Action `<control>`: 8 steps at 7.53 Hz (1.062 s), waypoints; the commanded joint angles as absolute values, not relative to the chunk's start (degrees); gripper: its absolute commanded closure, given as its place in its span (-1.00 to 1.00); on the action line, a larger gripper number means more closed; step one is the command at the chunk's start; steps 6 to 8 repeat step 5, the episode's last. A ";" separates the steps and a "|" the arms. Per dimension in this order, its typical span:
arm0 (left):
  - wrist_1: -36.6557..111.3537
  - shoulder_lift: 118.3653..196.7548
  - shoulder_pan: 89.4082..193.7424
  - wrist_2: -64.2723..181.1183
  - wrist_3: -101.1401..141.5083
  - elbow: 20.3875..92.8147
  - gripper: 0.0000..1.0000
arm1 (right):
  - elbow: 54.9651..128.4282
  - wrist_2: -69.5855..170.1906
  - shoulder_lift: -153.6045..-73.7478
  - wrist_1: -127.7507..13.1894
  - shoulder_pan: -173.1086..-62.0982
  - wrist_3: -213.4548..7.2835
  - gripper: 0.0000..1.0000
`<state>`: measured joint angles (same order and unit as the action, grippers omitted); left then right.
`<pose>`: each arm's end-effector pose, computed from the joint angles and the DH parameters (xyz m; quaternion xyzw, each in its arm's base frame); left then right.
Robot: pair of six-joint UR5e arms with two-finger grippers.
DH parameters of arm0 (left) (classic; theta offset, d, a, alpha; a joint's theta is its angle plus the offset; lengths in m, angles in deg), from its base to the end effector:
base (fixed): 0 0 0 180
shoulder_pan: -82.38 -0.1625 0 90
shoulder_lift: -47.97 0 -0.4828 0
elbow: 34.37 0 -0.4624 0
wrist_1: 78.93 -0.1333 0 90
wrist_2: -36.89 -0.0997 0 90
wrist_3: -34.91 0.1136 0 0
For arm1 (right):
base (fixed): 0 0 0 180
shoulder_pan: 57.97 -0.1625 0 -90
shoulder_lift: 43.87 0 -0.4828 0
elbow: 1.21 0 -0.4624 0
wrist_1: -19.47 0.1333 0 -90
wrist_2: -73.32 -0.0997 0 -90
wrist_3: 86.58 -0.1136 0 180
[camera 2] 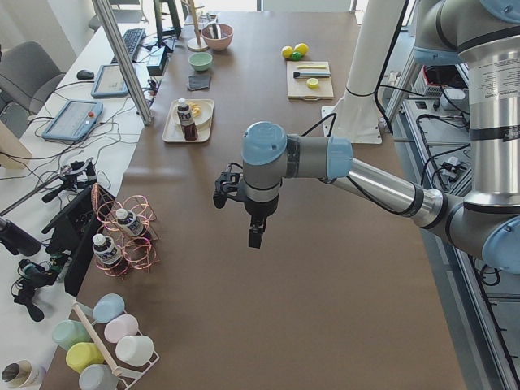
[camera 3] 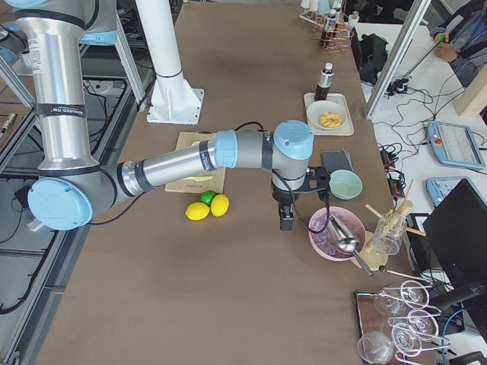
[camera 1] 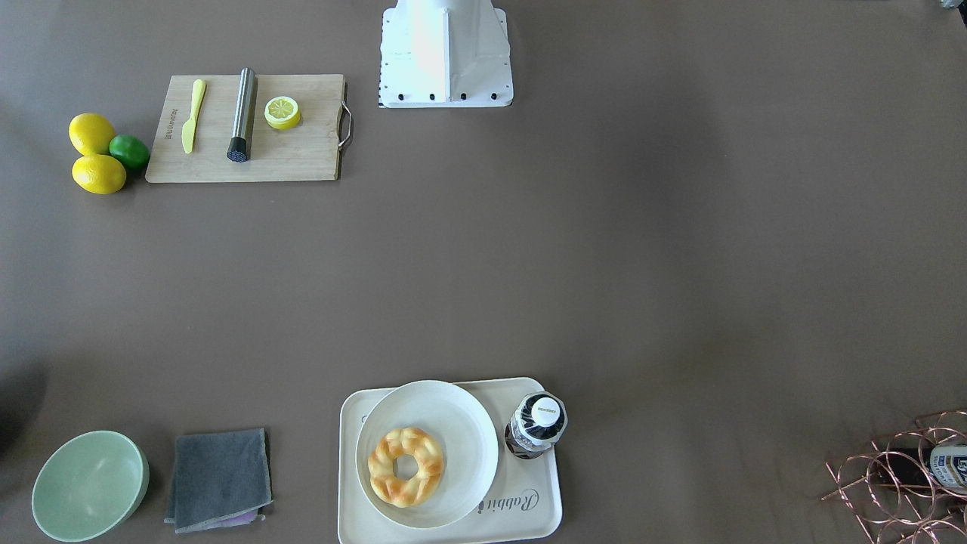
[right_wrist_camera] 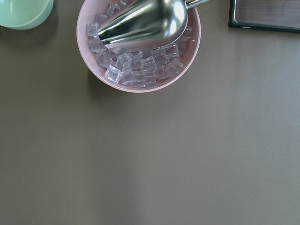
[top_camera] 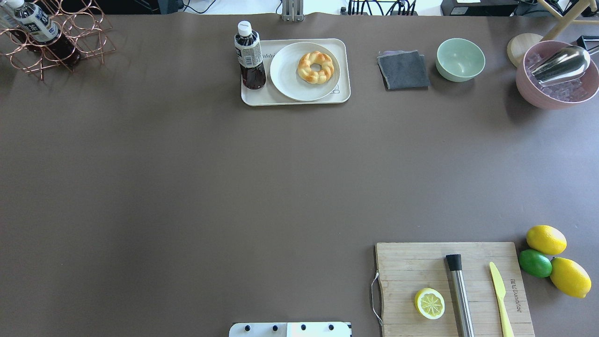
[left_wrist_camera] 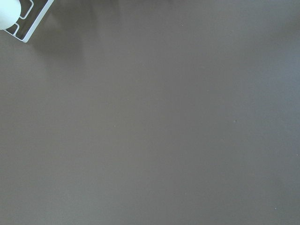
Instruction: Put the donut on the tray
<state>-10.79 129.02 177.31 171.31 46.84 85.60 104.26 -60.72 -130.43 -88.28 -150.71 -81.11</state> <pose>-0.0927 -0.4487 0.5562 0.0487 0.3749 0.0538 0.9242 0.0814 -0.5645 0.5742 0.0362 -0.3733 -0.0259 0.9267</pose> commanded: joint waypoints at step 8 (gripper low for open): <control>-6.60 128.91 178.18 171.36 46.78 82.71 -0.95 | 104.17 -61.32 -129.83 -88.03 -150.70 -81.14 -1.00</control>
